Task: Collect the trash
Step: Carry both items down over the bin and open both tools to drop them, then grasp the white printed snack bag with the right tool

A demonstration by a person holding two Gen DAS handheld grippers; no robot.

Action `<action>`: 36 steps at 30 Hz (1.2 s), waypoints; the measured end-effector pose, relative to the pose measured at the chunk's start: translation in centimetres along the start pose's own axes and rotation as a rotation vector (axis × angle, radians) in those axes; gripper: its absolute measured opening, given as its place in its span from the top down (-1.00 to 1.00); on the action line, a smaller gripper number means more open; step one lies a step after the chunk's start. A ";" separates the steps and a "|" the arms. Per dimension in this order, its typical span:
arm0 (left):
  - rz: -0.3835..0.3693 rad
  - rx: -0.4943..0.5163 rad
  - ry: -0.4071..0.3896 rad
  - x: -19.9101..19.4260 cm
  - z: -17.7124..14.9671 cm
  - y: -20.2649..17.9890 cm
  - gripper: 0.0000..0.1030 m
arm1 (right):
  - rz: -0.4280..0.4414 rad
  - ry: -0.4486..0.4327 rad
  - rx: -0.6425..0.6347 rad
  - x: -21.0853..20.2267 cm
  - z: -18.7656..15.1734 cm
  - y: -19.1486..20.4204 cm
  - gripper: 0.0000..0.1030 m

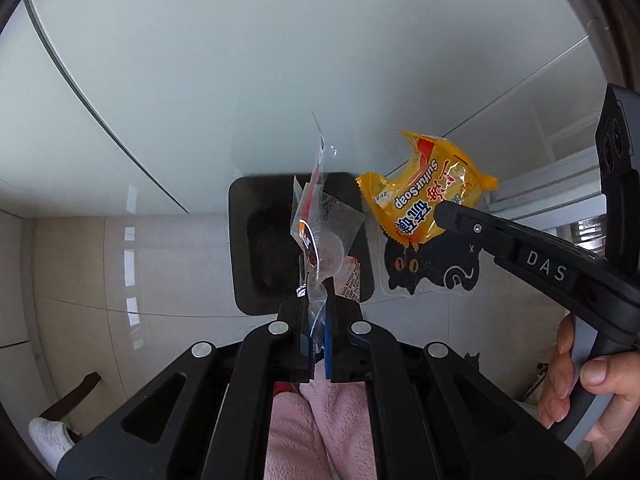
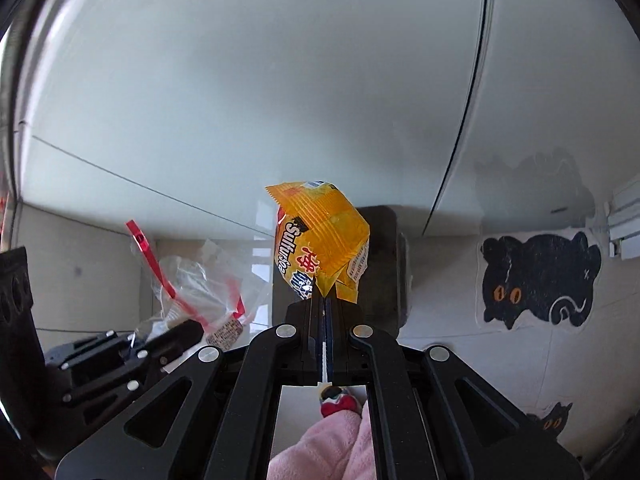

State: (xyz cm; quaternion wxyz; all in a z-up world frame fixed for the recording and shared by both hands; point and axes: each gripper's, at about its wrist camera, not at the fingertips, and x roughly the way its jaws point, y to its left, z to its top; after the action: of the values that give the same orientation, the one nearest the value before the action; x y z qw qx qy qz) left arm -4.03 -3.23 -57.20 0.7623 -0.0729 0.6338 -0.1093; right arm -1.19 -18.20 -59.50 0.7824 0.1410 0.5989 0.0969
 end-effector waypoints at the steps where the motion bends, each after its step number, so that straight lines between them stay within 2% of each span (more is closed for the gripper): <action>1: -0.001 -0.009 0.015 1.4 0.0 0.3 0.97 | -0.004 0.009 0.008 1.3 -0.1 -0.3 0.94; 5: -0.014 -0.044 0.049 5.1 -0.2 1.2 0.92 | 0.013 0.031 0.059 4.6 -0.1 -1.3 0.88; 7: -0.018 -0.056 0.049 6.0 -0.2 1.6 0.71 | 0.024 0.033 0.080 5.2 -0.1 -1.5 0.87; 8: -0.020 -0.063 0.048 6.2 -0.6 2.0 0.53 | 0.023 0.033 0.083 5.4 0.0 -1.5 0.87; 9: -0.020 -0.067 0.044 6.4 -0.7 2.2 0.51 | 0.026 0.036 0.086 5.5 0.2 -1.3 0.86; 10: -0.014 -0.067 0.042 6.4 -0.8 2.4 0.48 | 0.031 0.041 0.089 5.7 0.3 -1.2 0.79; 12: -0.017 -0.067 0.039 6.2 -0.8 2.6 0.41 | 0.049 0.029 0.100 5.5 0.7 -1.1 0.25; 13: -0.018 -0.065 0.037 6.0 -0.5 2.4 0.41 | 0.063 0.015 0.110 5.3 0.8 -1.2 -0.20; 16: -0.011 -0.052 0.029 5.3 0.0 2.1 0.41 | 0.059 0.002 0.113 4.6 1.4 -0.8 -0.21; 18: -0.009 -0.049 0.025 4.5 0.3 2.1 0.34 | 0.053 -0.001 0.114 3.6 1.7 -0.5 -0.21; 22: -0.013 -0.050 -0.010 0.4 0.5 1.6 0.02 | 0.025 -0.058 0.084 -1.3 1.9 0.1 -0.46; 23: -0.014 -0.050 -0.030 -0.9 0.7 1.4 -0.22 | 0.019 -0.081 0.075 -3.2 1.9 0.4 -0.64; 24: -0.015 -0.050 -0.055 -2.5 0.8 1.2 -0.43 | 0.013 -0.107 0.069 -5.1 1.9 0.7 -0.73; 25: -0.016 -0.049 -0.082 -4.3 0.9 1.0 -0.52 | 0.010 -0.141 0.060 -7.2 1.9 0.9 -0.88; 27: -0.022 -0.049 -0.133 -7.8 1.4 0.7 -0.75 | 0.004 -0.198 0.030 -11.3 2.1 1.6 -0.93; 32: -0.033 -0.050 -0.259 -15.7 3.5 0.0 -0.83 | -0.007 -0.344 -0.074 -20.9 3.2 3.5 -0.93; 36: -0.044 -0.038 -0.329 -20.5 5.6 -0.9 -0.83 | -0.015 -0.462 -0.129 -26.2 4.7 4.1 -0.93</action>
State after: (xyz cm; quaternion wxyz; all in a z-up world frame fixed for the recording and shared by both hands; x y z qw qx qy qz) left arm -2.13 1.01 -36.44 0.8517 -0.1181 0.5006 -0.1006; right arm -3.50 -23.28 -33.12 0.9067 0.1047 0.3975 0.0942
